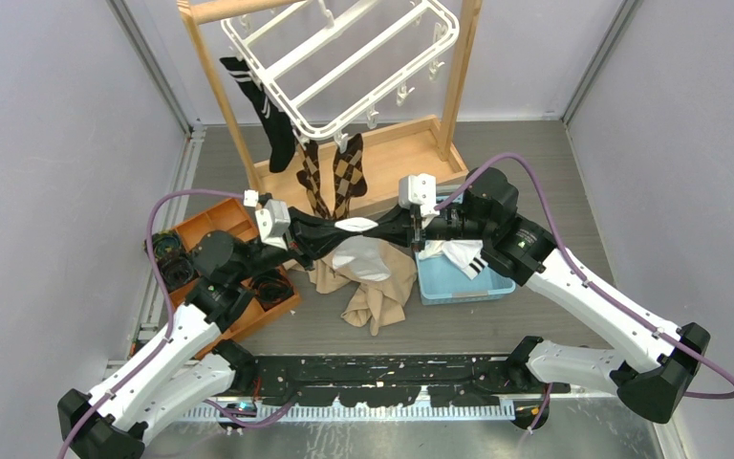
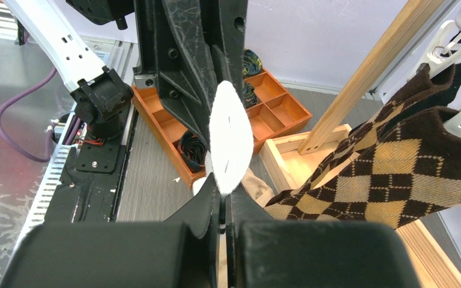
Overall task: Clip the socks to the hanger
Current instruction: Pick up the sock from the bin.
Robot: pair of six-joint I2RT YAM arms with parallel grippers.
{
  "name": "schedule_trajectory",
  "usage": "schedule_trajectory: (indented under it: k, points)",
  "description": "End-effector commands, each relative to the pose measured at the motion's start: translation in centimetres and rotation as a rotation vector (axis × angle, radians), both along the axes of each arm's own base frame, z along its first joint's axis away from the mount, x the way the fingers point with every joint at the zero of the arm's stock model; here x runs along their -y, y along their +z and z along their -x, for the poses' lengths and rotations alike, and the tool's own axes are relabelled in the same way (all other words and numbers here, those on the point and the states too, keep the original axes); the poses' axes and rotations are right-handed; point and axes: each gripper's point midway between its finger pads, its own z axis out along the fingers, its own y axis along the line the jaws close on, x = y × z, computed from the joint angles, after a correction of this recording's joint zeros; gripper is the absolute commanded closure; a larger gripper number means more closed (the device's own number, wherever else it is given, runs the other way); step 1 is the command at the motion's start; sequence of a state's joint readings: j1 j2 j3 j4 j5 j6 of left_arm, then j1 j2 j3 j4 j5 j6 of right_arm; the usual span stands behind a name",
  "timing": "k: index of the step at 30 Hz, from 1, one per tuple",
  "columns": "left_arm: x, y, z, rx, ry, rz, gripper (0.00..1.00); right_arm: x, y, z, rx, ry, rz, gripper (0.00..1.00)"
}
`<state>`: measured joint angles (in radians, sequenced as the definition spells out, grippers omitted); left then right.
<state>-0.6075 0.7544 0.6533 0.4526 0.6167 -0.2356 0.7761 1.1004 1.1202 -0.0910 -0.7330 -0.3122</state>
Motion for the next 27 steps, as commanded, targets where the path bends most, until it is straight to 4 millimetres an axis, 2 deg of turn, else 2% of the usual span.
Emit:
schedule_trajectory:
  k: [1, 2, 10, 12, 16, 27]
  points:
    - [-0.5, 3.0, 0.8, 0.093, -0.005, 0.061, 1.00, 0.2, 2.6, -0.4, 0.054, -0.034, -0.051, 0.97]
    - [-0.6, 3.1, 0.7, 0.101, 0.003, 0.062, 1.00, 0.2, 2.6, -0.5, 0.049, -0.046, -0.053, 0.95]
    - [-1.7, 4.2, 0.0, 0.171, 0.094, 0.096, 1.00, 0.6, 3.6, -2.0, 0.023, -0.150, -0.151, 0.56]
    - [-1.7, 4.4, -0.1, 0.179, 0.098, 0.103, 1.00, 0.6, 3.8, -2.1, 0.022, -0.158, -0.170, 0.50]
    - [-1.7, 4.8, -0.1, 0.190, 0.100, 0.118, 1.00, 0.6, 3.9, -2.2, 0.030, -0.167, -0.186, 0.47]
    - [-1.9, 5.3, -0.7, 0.172, 0.120, 0.167, 1.00, 0.2, 5.4, -2.0, 0.031, -0.143, -0.300, 0.48]
